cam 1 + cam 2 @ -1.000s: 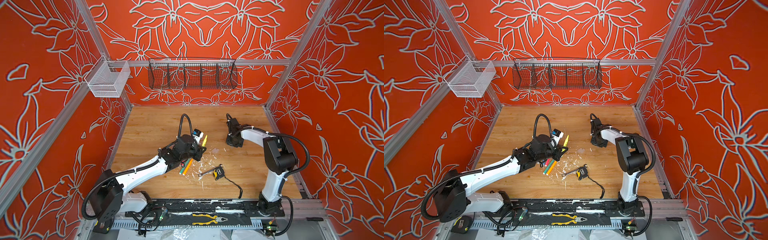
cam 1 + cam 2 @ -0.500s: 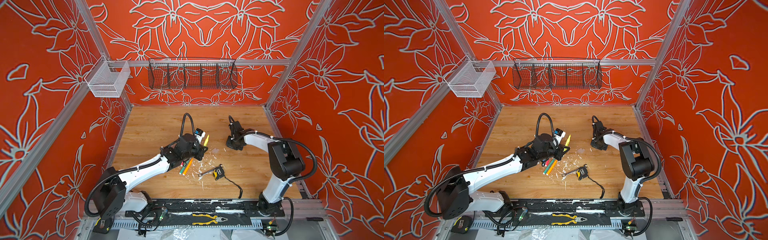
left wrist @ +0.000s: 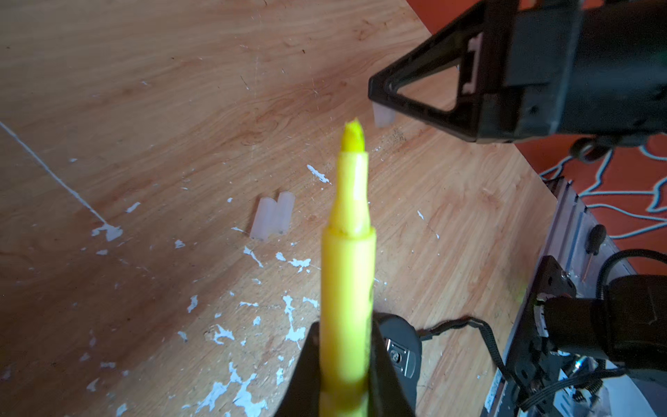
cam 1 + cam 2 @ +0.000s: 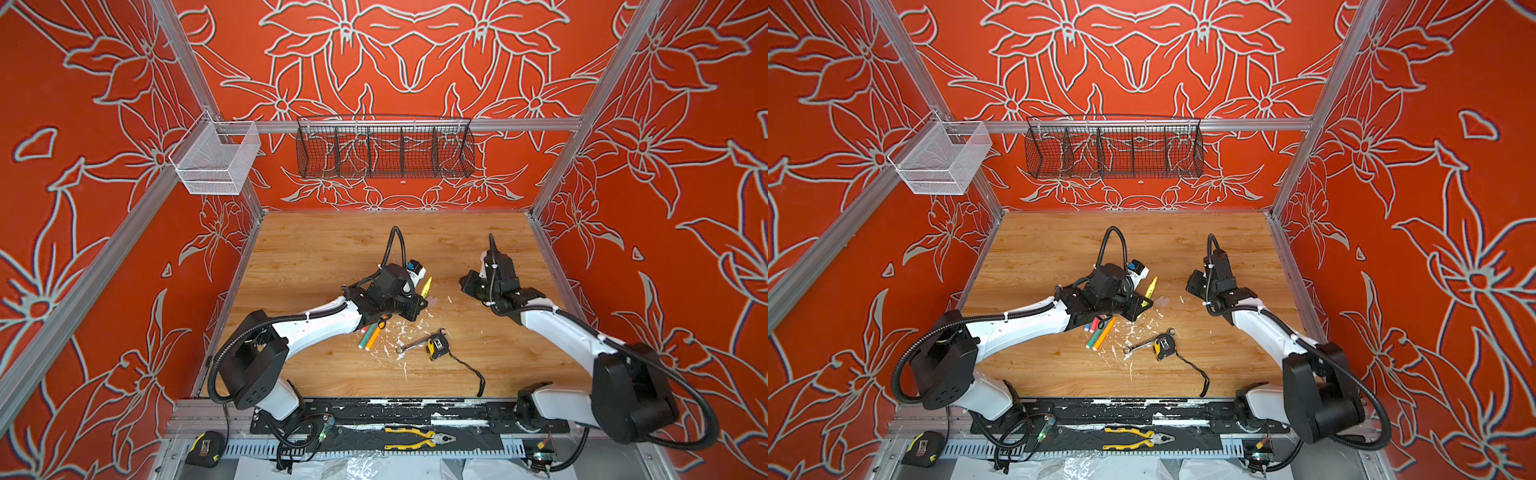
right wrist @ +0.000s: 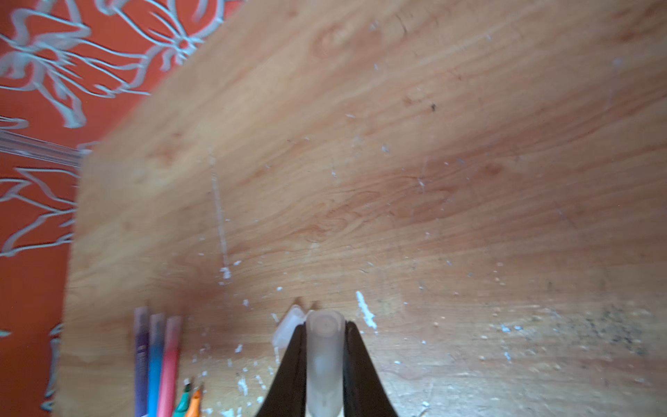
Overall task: Insert the pens into the pen caps
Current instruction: 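Lift the translucent cap and carry it above the yellow highlighter tip with the right gripper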
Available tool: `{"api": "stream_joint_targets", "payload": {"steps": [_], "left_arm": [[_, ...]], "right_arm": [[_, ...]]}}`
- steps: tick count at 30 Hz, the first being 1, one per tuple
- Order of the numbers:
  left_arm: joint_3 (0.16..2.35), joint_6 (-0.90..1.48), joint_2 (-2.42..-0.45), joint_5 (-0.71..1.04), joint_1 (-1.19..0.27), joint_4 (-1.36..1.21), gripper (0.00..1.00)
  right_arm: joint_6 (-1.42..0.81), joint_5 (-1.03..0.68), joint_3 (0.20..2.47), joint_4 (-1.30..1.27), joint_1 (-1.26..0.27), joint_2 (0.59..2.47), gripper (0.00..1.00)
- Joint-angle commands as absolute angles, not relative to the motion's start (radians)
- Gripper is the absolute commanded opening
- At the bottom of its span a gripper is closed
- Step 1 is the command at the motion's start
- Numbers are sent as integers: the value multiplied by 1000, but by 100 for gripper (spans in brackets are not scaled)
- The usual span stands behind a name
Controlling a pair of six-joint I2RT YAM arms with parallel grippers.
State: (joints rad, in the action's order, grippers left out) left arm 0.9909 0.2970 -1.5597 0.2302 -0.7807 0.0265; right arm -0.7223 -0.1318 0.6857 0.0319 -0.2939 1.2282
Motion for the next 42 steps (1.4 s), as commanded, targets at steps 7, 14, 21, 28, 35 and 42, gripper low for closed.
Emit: {"api": "stream_joint_targets", "payload": {"steps": [7,14,21,28,35,42], "left_arm": [[1039,304,-1603,298,-814,42,0],[1042,289,-1608,311,-828,38,0],[1038,281,-1606,318,-834,24,0],[1031,278,-1600,313,-834,18,0],[1007,285,-1581,310,-834,-10,0],[973,280,-1546,312,-834,-44,0]], "right_arm": [[-784,-185,461,-368,-291,918,5],[-805,-219,382,-517,-291,819,6],[-842,-347,378,-654,-293,862,5],[-861,-386,382,-697,-294,901,4],[-872,-399,388,-731,-327,949,4],[-877,-377,388,-742,-366,987,4]]}}
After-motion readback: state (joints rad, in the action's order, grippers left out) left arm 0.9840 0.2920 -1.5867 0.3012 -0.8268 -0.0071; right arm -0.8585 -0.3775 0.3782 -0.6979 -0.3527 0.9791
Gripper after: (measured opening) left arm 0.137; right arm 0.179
